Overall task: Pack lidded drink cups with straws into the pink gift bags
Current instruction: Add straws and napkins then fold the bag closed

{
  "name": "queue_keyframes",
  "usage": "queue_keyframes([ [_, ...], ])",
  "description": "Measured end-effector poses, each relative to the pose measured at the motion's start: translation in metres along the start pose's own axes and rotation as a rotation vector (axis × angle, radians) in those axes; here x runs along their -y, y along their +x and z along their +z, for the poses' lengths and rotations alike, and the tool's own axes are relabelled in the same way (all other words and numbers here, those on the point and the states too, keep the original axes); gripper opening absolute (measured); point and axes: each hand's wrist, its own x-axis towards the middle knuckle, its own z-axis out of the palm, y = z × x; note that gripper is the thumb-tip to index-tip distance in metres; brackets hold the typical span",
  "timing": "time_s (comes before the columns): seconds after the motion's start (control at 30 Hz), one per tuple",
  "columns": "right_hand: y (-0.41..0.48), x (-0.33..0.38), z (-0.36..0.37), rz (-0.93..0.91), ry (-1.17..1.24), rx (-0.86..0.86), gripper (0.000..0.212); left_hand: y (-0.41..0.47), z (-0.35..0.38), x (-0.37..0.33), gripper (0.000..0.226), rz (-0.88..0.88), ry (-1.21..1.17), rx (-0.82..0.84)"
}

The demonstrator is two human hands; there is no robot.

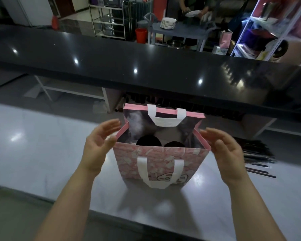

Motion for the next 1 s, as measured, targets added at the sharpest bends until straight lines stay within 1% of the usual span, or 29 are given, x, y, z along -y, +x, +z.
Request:
queue_keyframes([
  [0.03, -0.006, -0.006, 0.001, 0.044, 0.017, 0.038, 0.078, -0.009, 0.001, 0.007, 0.068, -0.041, -0.027, 0.021],
  [0.07, -0.011, -0.012, 0.003, 0.076, 0.033, 0.075, 0.087, -0.017, 0.005, 0.012, 0.063, -0.074, -0.04, 0.034],
  [0.1, -0.015, -0.017, 0.006, 0.095, 0.046, 0.103, 0.086, -0.023, 0.009, 0.015, 0.055, -0.099, -0.033, 0.031],
  [0.13, -0.019, -0.021, 0.011, 0.103, 0.049, 0.123, 0.073, -0.027, 0.014, 0.016, 0.047, -0.119, -0.012, 0.008],
  [0.17, -0.02, -0.025, 0.017, 0.101, 0.046, 0.12, 0.051, -0.029, 0.019, 0.016, 0.039, -0.134, 0.008, -0.023],
  [0.2, -0.021, -0.026, 0.024, 0.092, 0.046, 0.08, 0.03, -0.03, 0.022, 0.015, 0.032, -0.145, 0.019, -0.048],
  [0.23, -0.022, -0.027, 0.031, 0.085, 0.054, 0.017, 0.016, -0.03, 0.025, 0.013, 0.027, -0.149, 0.016, -0.063],
  [0.27, -0.022, -0.029, 0.037, 0.083, 0.073, -0.047, 0.011, -0.03, 0.027, 0.012, 0.022, -0.151, 0.011, -0.073],
  [0.33, -0.021, -0.032, 0.046, 0.082, 0.107, -0.13, 0.015, -0.031, 0.026, 0.01, 0.017, -0.149, 0.014, -0.079],
  [0.47, -0.02, -0.037, 0.05, 0.039, 0.058, -0.183, 0.029, -0.037, 0.024, 0.008, 0.018, -0.145, 0.019, -0.074],
  [0.57, -0.016, -0.039, 0.049, -0.009, 0.069, -0.157, 0.03, -0.039, 0.025, 0.007, 0.015, -0.085, 0.04, -0.132],
  [0.6, -0.015, -0.038, 0.048, -0.013, 0.077, -0.13, 0.03, -0.039, 0.025, 0.007, 0.014, -0.045, 0.078, -0.159],
  [0.67, -0.009, -0.039, 0.045, -0.004, 0.089, -0.091, 0.033, -0.035, 0.026, 0.008, 0.009, 0.019, 0.229, -0.197],
  [0.7, -0.005, -0.039, 0.042, -0.001, 0.092, -0.071, 0.033, -0.032, 0.026, 0.009, 0.007, 0.015, 0.275, -0.193],
  [0.77, 0.007, -0.036, 0.038, 0.013, 0.09, -0.038, 0.032, -0.024, 0.022, 0.009, 0.005, -0.06, 0.216, -0.124],
  [0.83, 0.021, -0.034, 0.031, 0.057, 0.077, -0.009, 0.033, -0.014, 0.014, 0.009, 0.014, -0.13, 0.146, -0.03],
  [0.87, 0.029, -0.035, 0.028, 0.087, 0.087, 0.03, 0.031, -0.008, 0.011, 0.008, 0.018, -0.156, 0.144, 0.011],
  [0.93, 0.039, -0.037, 0.024, 0.143, 0.133, 0.091, 0.009, 0.001, 0.009, 0.005, 0.014, -0.206, 0.141, 0.047],
  [0.97, 0.043, -0.037, 0.025, 0.15, 0.135, 0.086, 0.01, 0.004, 0.01, 0.004, 0.014, -0.233, 0.116, 0.039],
  [1.0, 0.045, -0.038, 0.027, 0.15, 0.137, 0.063, 0.017, 0.007, 0.012, 0.004, 0.018, -0.246, 0.084, 0.022],
])
